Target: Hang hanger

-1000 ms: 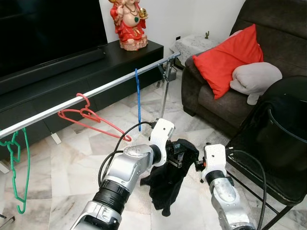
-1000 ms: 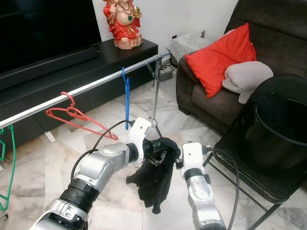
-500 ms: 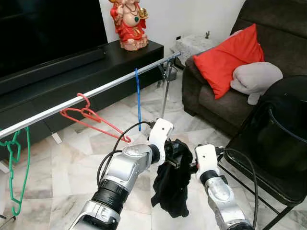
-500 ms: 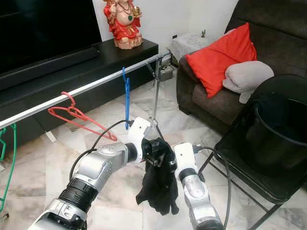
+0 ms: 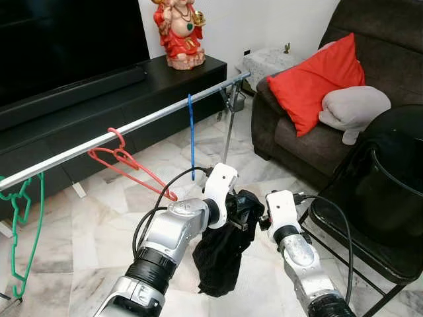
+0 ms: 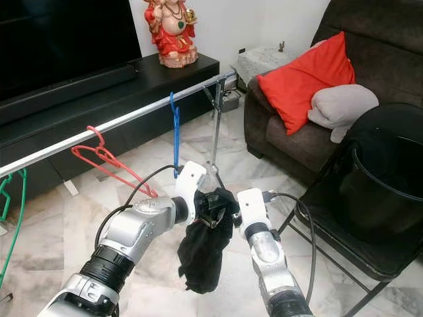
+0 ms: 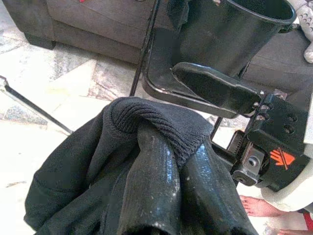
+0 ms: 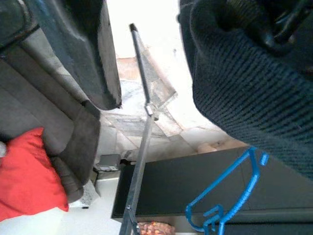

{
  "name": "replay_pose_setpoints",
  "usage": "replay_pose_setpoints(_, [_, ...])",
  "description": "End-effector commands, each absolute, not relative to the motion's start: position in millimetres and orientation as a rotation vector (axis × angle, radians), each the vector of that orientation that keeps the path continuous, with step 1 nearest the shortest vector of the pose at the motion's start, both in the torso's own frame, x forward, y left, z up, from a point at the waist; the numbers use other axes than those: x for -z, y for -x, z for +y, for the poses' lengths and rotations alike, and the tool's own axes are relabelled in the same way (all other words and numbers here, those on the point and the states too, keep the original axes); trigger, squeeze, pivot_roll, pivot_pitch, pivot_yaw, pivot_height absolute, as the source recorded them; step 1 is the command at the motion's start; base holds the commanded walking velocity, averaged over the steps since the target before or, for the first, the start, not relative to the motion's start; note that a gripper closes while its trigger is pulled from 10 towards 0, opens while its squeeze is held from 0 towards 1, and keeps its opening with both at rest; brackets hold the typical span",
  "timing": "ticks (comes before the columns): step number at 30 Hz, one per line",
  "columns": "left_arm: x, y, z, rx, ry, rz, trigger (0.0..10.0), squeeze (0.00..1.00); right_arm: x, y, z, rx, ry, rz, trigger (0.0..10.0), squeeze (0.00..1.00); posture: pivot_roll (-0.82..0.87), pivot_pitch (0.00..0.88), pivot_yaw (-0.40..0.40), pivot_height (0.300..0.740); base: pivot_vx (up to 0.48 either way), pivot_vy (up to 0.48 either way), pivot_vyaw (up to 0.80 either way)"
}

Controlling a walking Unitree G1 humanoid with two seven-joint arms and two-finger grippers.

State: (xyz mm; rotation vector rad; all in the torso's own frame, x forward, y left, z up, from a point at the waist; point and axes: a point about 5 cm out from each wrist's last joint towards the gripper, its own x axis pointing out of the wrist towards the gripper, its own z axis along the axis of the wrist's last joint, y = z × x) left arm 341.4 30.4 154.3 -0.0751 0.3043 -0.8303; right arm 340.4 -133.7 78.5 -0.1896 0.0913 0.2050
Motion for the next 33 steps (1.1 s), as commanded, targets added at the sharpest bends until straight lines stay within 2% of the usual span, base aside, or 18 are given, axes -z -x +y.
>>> replay_pose_setpoints(1, [-159,-340,29,0.843,0.059,0.286,0.0,0.00,-82,-343,-128,-0.241,0.140,0.091,10.0,0.00,0.05,0.083,0.079,0.740,0.000,0.000,0.00])
replay_pose_setpoints(6, [-157,-340,29,0.841,0.047,0.292,0.0,0.00,-77,-342,-132,-0.230,0.198,0.136,10.0,0.00,0.05,0.086,0.079,0.740,0.000,0.000,0.00])
replay_pose_setpoints(13, [-156,-339,28,0.842,0.047,0.296,0.0,0.00,-104,-348,-142,-0.135,0.229,-0.032,10.0,0.00,0.04,0.089,0.078,0.740,0.000,0.000,0.00])
replay_pose_setpoints(19, [-156,-339,28,0.844,0.046,0.295,0.0,0.00,-114,-346,-145,-0.079,0.171,-0.123,10.0,0.00,0.04,0.089,0.078,0.740,0.000,0.000,0.00])
replay_pose_setpoints(25, [-156,-339,29,0.845,0.044,0.296,0.0,0.00,-87,-343,-136,-0.165,0.222,0.055,10.0,0.00,0.05,0.091,0.079,0.740,0.000,0.000,0.00])
replay_pose_setpoints(33, [-157,-339,28,0.849,0.045,0.292,0.0,0.00,-76,-342,-135,-0.172,0.226,0.126,10.0,0.00,0.05,0.090,0.077,0.740,0.000,0.000,0.00])
